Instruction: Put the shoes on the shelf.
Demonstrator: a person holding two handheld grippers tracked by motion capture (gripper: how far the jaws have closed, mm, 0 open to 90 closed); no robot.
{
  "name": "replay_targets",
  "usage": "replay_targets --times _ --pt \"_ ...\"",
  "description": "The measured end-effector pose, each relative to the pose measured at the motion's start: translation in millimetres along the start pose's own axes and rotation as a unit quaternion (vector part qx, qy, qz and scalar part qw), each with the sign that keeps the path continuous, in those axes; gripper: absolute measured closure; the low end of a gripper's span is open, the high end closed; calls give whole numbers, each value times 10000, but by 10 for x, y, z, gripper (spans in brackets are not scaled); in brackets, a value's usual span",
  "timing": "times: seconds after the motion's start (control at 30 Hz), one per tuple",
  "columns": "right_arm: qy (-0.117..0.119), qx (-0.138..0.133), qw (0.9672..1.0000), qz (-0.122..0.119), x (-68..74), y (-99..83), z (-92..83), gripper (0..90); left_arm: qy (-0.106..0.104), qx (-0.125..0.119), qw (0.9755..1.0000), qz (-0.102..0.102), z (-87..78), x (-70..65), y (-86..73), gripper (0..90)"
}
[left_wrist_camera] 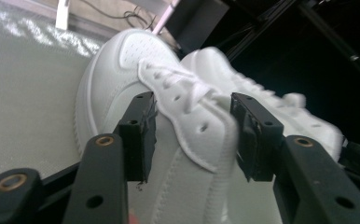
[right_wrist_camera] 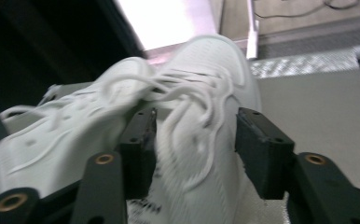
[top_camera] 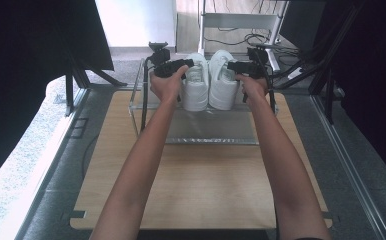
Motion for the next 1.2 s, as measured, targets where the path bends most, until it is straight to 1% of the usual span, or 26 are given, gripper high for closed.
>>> replay_targets --times 0.03,0.07,0.1,0.17,0.27,0.3,0.37,0.4,0.43,0.47,0.5,0.53,0.57,0.6,0.63,0.67,0.73,0.77,0.8,0.83,0.87,0.97,1.0,1.03,1.1,1.2 --pt "0 0 10000 0 0 0 0 467 0 0 10000 0 0 0 0 513" --pt "9 -26 9999 -104 20 8 -27 457 -23 -28 10000 34 -34 -14 10 513" --pt "34 -60 9997 -223 53 17 -89 446 -53 -40 9999 97 -80 -28 14 503" --pt "9 -105 9995 -308 60 31 -156 441 -51 -79 9997 243 -156 -41 20 499" --pt "49 -227 9992 -328 64 65 -252 449 -147 -153 9992 353 -258 -66 27 499" --pt "134 -337 9989 -310 64 98 -369 459 -180 -184 9987 432 -338 -73 23 503" --pt "166 -346 9988 -319 64 100 -409 469 -204 -197 9984 483 -389 -74 18 515" --pt "190 -364 9985 -364 62 95 -463 480 -197 -216 9979 584 -457 -64 12 515" --pt "208 -395 9978 -497 44 60 -583 528 -156 -248 9969 728 -553 -36 -3 537" --pt "214 -394 9975 -542 32 40 -618 551 -74 -256 9961 840 -618 6 -22 550" --pt "212 -370 9970 -643 10 -8 -662 573 -21 -254 9956 900 -662 45 -45 565" --pt "212 -370 9970 -643 10 -8 -662 573 -21 -254 9956 900 -662 45 -45 578" --pt "181 -207 9966 -780 -51 -115 -691 601 64 -185 9952 959 -709 135 -109 594" --pt "181 -207 9966 -780 -51 -115 -691 601 64 -185 9952 959 -709 135 -109 607" --pt "89 -111 9969 -778 -136 -209 -685 650 233 55 9945 1018 -689 272 -240 638" --pt "90 -48 9973 -727 -172 -257 -667 673 273 168 9941 1038 -664 328 -300 651" --pt "124 21 9975 -700 -196 -306 -642 700 274 253 9943 1001 -633 369 -359 684" --pt "146 165 9973 -707 -217 -406 -567 739 251 426 9938 993 -566 424 -462 696" --pt "146 165 9973 -707 -217 -406 -567 739 251 426 9938 993 -566 424 -462 700" --pt "156 219 9970 -730 -217 -444 -535 748 232 540 9934 990 -510 441 -532 700" --pt "161 361 9959 -809 -207 -542 -431 764 223 671 9921 1040 -427 448 -621 701" --pt "192 432 9951 -863 -183 -598 -362 795 163 740 9915 1059 -368 424 -675 701" --pt "124 376 9945 -965 -167 -620 -318 841 147 741 9911 1092 -340 398 -697 724" --pt "124 376 9945 -965 -167 -620 -318 841 188 701 9906 1156 -337 386 -699 724" --pt "159 340 9937 -1054 -151 -641 -298 885 258 652 9898 1242 -338 354 -709 775" --pt "123 357 9930 -1116 -139 -674 -275 900 325 634 9896 1252 -340 350 -712 782"
Point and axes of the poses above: each handheld gripper's, and its own axes: z roughly forward along the jaws, y roughly out of its top, x roughly to its left, the point moved 9 cm from there along z, roughly forward along the jaws, and after that the axes turned 1 degree about y, right-handed, at the moved point
